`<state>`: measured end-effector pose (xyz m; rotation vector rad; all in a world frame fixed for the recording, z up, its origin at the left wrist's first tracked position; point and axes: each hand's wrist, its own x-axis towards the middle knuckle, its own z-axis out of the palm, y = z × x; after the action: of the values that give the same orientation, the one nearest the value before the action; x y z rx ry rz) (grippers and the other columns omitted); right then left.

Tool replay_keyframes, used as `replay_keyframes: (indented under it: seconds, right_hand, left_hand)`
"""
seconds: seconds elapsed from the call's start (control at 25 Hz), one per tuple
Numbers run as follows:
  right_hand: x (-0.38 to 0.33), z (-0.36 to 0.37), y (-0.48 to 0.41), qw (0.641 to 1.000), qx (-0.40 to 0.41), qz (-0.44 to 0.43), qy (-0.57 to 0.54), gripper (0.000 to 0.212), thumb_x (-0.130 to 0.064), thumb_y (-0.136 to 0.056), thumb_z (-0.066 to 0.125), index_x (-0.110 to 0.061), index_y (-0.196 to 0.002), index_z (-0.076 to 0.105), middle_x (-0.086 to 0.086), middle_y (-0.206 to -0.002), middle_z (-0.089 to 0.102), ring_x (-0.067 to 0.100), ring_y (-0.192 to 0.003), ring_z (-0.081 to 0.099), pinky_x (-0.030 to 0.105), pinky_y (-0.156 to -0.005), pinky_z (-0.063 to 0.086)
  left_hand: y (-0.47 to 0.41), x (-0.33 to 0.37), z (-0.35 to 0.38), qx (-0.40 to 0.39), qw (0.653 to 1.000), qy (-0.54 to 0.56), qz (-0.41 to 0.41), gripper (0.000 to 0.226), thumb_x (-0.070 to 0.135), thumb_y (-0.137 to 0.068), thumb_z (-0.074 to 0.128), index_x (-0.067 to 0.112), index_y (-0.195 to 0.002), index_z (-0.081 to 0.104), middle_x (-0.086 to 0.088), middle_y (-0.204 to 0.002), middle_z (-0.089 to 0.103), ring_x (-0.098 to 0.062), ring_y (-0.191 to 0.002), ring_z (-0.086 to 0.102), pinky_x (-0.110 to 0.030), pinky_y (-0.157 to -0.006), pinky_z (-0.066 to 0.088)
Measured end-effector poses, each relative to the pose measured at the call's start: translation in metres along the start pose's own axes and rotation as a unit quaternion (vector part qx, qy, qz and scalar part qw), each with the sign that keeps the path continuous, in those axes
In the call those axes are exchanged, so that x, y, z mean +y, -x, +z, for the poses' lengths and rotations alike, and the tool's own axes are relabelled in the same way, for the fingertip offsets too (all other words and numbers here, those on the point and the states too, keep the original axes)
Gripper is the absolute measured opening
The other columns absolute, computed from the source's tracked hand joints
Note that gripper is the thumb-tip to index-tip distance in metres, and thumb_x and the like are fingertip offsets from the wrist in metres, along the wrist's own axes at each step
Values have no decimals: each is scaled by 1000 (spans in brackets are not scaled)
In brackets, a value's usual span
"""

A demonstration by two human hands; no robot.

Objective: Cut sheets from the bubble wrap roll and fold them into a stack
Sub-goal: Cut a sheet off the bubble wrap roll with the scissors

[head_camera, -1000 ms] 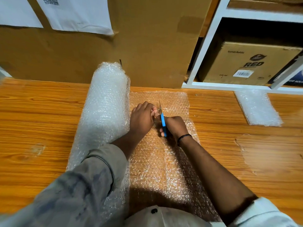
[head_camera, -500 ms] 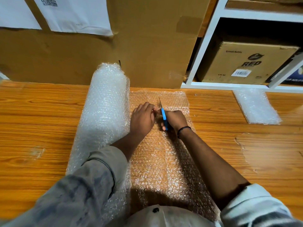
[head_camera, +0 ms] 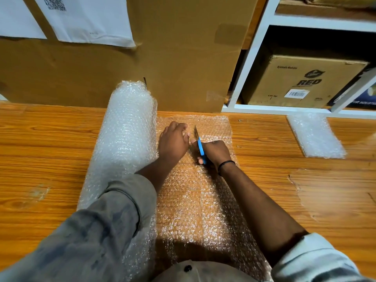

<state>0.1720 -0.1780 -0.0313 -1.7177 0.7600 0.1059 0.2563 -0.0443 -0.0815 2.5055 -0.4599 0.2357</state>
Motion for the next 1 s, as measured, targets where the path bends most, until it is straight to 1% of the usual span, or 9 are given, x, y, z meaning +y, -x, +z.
replay_keyframes:
  seconds: [0.08, 0.16, 0.24, 0.36, 0.44, 0.6, 0.8, 0.92, 1.0]
  right_hand:
    - [0, 0, -2, 1000, -1, -1, -3, 29, -29, -82, 82, -7, -70, 69, 16, -65, 72, 22, -49, 68, 22, -47, 49]
    - [0, 1, -3, 1000, -9, 6, -17, 27, -27, -84, 80, -4, -77, 70, 17, -70, 73, 23, -48, 68, 27, -51, 53]
    - [0, 2, -6, 999, -26, 20, -41, 34, -28, -86, 75, 6, -87, 72, 19, -68, 71, 27, -48, 65, 34, -56, 55]
    - [-5, 2, -9, 998, -37, 25, -50, 37, -28, -89, 70, 9, -94, 73, 19, -62, 68, 26, -46, 59, 33, -54, 51]
    - [-9, 5, -13, 998, -31, 22, -46, 37, -27, -88, 69, 9, -93, 74, 19, -62, 69, 26, -45, 59, 33, -54, 51]
    - [-18, 11, -21, 998, -24, 13, -49, 40, -30, -85, 71, 9, -89, 74, 19, -63, 70, 28, -49, 61, 38, -59, 54]
    - [-19, 12, -29, 1000, 9, -12, 25, 36, -33, -83, 71, 1, -71, 75, 15, -60, 72, 24, -48, 63, 30, -56, 51]
    - [-19, 11, -32, 999, 9, -10, 42, 36, -34, -80, 74, 0, -71, 76, 15, -61, 72, 27, -52, 66, 37, -60, 56]
    - [-22, 9, -31, 1000, 2, -5, 19, 34, -34, -80, 75, -1, -69, 75, 15, -62, 73, 32, -57, 70, 41, -66, 62]
  left_hand:
    - [-12, 2, 2, -26, 999, -29, -14, 30, 31, -98, 63, 25, -128, 65, -1, -127, 61, -24, -115, 56, -40, -96, 46]
    - [-18, 3, 4, -29, 999, -36, -5, 20, 27, -98, 63, 24, -117, 68, -1, -120, 63, -25, -110, 57, -39, -92, 45]
    - [-19, 3, 7, -21, 999, -31, -1, 16, 20, -97, 62, 22, -111, 68, -1, -115, 64, -26, -106, 56, -40, -88, 45]
    - [-14, 0, 11, 3, 1000, 0, 7, 23, 13, -91, 65, 21, -112, 69, 0, -113, 65, -26, -103, 57, -41, -86, 46]
    - [-13, -2, 12, 11, 1000, 25, 11, 25, 13, -91, 66, 23, -113, 69, 2, -113, 65, -24, -102, 59, -42, -85, 49]
    - [-12, -1, 11, 29, 998, 56, 15, 25, 11, -91, 67, 23, -113, 69, 3, -111, 65, -23, -99, 61, -42, -82, 52]
    - [-12, -2, 11, 38, 997, 62, 26, 21, 11, -93, 66, 22, -110, 70, 3, -110, 64, -22, -98, 61, -41, -79, 52]
    - [-11, -1, 10, 40, 997, 59, 33, 21, 9, -93, 66, 21, -110, 70, 2, -111, 65, -22, -98, 61, -40, -79, 52]
    - [-11, -1, 9, 37, 997, 57, 29, 26, 7, -91, 65, 21, -112, 70, 2, -113, 65, -23, -100, 61, -40, -81, 52]
